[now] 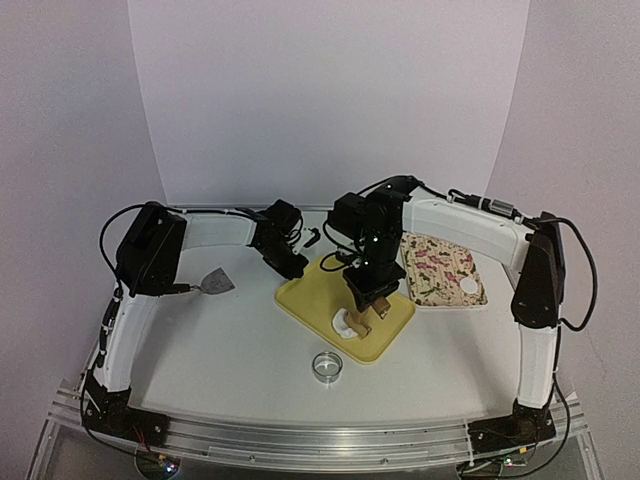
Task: Roll out the dumpling wrappers from the dough
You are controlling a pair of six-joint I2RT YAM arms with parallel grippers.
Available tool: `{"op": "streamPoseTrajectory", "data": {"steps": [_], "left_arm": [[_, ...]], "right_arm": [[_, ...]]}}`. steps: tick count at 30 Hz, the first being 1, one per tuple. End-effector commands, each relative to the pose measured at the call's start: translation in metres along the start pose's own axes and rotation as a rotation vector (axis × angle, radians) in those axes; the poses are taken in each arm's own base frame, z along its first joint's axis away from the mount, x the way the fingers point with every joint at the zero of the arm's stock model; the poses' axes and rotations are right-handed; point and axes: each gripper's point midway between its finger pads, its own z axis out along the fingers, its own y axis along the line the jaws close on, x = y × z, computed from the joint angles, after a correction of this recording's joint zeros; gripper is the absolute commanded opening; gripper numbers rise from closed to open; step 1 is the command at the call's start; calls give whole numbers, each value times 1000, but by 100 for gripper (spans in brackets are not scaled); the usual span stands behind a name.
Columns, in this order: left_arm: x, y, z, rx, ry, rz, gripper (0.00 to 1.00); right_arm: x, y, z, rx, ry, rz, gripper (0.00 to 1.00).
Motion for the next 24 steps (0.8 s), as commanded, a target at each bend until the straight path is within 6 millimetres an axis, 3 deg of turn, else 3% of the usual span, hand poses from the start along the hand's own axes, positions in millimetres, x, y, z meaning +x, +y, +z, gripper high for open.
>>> {"op": "streamPoseTrajectory", "data": {"steps": [1,6,9,20,24], "left_arm": [[15,4,13,-5,49,-11,0],[19,3,11,-3,47,-17,0],[23,2,9,-5,45,-7,0],[34,11,9,-62,28,57,0],[30,8,10,-42,23,45,0]], "right_arm": [[56,-5,49,43,322,3,0],[63,-15,75,103,380,32,0],[65,-21,80,102,397,64,0],[59,-66,71,45,381,163,0],[41,-73,48,53,317,172,0]]}}
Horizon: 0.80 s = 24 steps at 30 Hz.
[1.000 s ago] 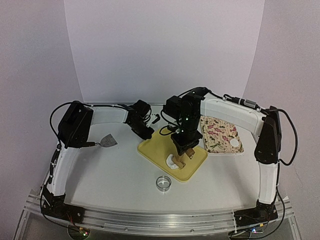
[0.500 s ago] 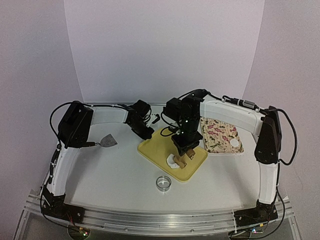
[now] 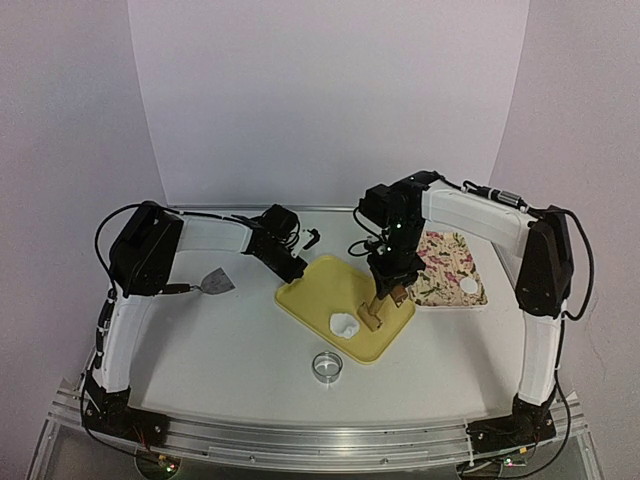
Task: Roll out the dumpling wrappers from the dough
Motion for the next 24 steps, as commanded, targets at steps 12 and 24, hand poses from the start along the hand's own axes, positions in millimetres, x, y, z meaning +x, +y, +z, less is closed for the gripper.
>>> {"op": "streamPoseTrajectory", "data": {"steps": [12,24], "left_arm": [[11,-1,20,32,86,25,0],[12,-1,19,35,90,23,0]], "right_arm": [[42,22,-63,-7,99,-61,0],[65,47,-70,-16,136,-68,0]]}}
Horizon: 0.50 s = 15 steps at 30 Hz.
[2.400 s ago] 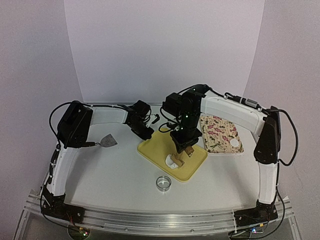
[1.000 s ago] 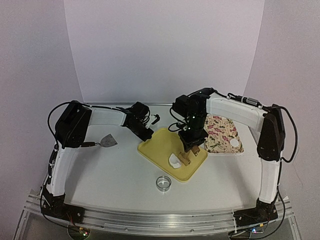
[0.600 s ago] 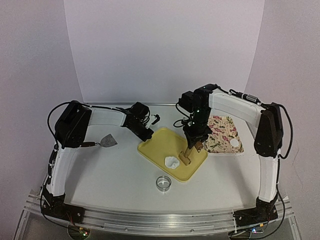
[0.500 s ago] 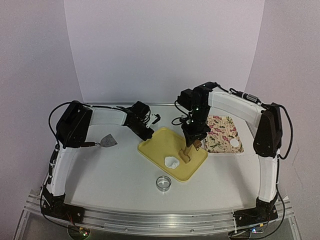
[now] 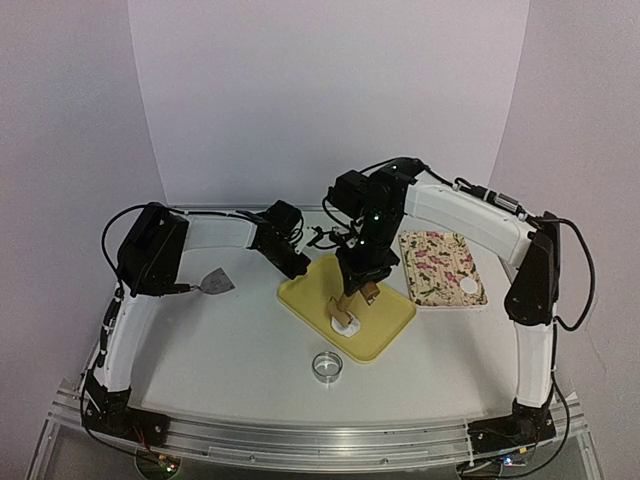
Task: Roll out the dumpling wrappers from the dough
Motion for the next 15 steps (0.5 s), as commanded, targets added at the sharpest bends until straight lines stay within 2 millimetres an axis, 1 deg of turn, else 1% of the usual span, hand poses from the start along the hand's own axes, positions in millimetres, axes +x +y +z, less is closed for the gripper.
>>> {"op": "streamPoseTrajectory", "data": {"steps": [1,3,7,10,15], "left_arm": [[24,0,12,7,81,-1,0],[24,1,12,4,81,-2,0],[27,2,12,-1,89,-3,0],[30,1,13,0,95,-3,0],[31,0,13,2,96,-3,0]], "right_arm": [[74,-19,-34,81,237,63,0],[79,-19,-35,82,244,74,0],[92,-25,-33,107,272,95,0],[98,-28,-34,118,279,100,0],[100,-32,-28,141,297,98,0]]}}
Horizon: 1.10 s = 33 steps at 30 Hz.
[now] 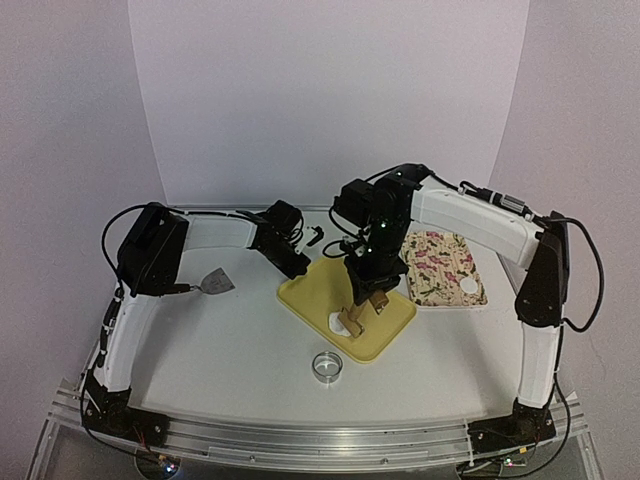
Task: Roll out the dumpling wrappers from the dough
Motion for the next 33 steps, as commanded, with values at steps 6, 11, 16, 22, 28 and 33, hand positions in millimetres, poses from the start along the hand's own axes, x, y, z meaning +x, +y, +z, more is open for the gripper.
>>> {"op": "streamPoseTrajectory", "data": {"steps": [6,11,16,22,28,33], "left_arm": [[32,-1,12,7,95,-3,0],[32,0,8,0,94,-2,0],[33,0,6,-4,96,-3,0],[33,-1,5,-4,93,-7,0],[33,-1,5,-3,93,-8,0],[34,-2,7,3,94,-14,0]], "right_arm": [[52,-26,-18,135,203,11,0],[45,-28,-6,152,202,6,0],[46,-31,5,164,214,-1,0],[46,-29,16,147,215,-2,0],[45,-23,26,122,211,-1,0],[46,-20,37,130,220,5,0]]}}
